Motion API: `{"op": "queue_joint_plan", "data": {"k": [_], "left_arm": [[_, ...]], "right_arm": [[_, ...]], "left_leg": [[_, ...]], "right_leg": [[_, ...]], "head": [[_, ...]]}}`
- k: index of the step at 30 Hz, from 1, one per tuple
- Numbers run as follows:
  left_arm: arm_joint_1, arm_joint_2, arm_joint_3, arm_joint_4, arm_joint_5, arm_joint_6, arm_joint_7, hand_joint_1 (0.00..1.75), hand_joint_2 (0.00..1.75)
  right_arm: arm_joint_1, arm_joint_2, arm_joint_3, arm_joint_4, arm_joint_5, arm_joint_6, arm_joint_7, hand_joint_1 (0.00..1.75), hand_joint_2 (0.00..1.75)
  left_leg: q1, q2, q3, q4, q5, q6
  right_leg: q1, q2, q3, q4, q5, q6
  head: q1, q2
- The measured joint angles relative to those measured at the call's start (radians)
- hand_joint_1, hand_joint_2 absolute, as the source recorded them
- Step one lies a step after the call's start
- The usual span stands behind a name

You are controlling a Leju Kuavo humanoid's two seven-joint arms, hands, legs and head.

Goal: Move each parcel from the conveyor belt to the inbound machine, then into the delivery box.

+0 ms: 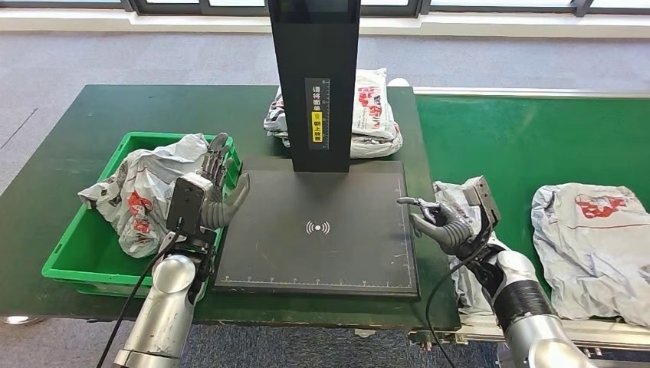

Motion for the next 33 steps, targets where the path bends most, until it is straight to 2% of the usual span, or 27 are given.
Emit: {"op": "queue_joint_plan", "data": {"k": [4,8,14,17,21,25,33], "left_arm": [[0.002,0.007,0.002,0.006,0.002,0.008,-0.015,0.00,1.75],[0.010,0.012,0.002,0.006,0.003,0.013,-0.017,0.00,1.75],[0.053,0.018,0.002,-0.031,0.004,0.026,-0.010,0.00,1.75],[0.063,0.020,0.002,-0.038,0.004,0.026,-0.005,0.00,1.75],[0.075,0.025,0.002,-0.043,0.009,0.031,-0.004,0.00,1.75],[0.083,0.029,0.002,-0.045,0.013,0.037,-0.004,0.00,1.75],[0.122,0.035,0.002,-0.077,0.019,0.050,0.003,0.00,1.75]], "right_arm": [[-0.011,0.000,0.000,-0.029,-0.057,-0.019,-0.006,1.75,1.75],[-0.018,-0.002,0.000,-0.053,-0.039,-0.065,-0.010,0.00,1.75],[-0.031,-0.017,0.000,-0.078,0.170,-0.351,-0.018,0.00,1.75],[-0.043,-0.031,0.000,-0.073,0.207,-0.424,-0.025,0.00,1.75],[-0.044,-0.044,0.000,-0.069,0.229,-0.469,-0.026,0.00,1.75],[-0.049,-0.058,0.000,-0.062,0.282,-0.501,-0.010,0.00,0.00],[-0.046,-0.075,0.000,-0.064,0.371,-0.565,0.005,0.00,0.00]], "left_leg": [[-0.001,0.000,0.000,0.000,0.000,0.000],[-0.001,0.000,0.000,0.000,0.000,0.001],[-0.001,-0.001,-0.001,0.000,0.000,0.001],[-0.001,-0.001,-0.001,0.000,0.000,0.001],[-0.001,-0.002,-0.001,0.000,0.000,0.001],[-0.001,-0.002,-0.001,0.000,0.001,0.001],[-0.001,-0.002,-0.002,0.000,0.001,0.002]], "right_leg": [[0.000,0.000,0.000,0.000,0.000,0.000],[0.000,0.000,0.000,0.000,0.000,0.000],[0.000,-0.002,0.000,0.000,0.000,0.000],[-0.001,-0.002,0.000,0.000,0.000,0.000],[0.000,-0.002,0.000,0.000,0.000,0.000],[0.000,-0.003,0.000,0.000,0.000,0.000],[0.000,-0.003,-0.001,0.000,0.000,0.000]], "head": [[0.000,0.000],[0.000,0.000],[0.000,0.000],[0.000,0.000],[0.000,0.000],[0.000,0.000],[0.000,0.000]]}}
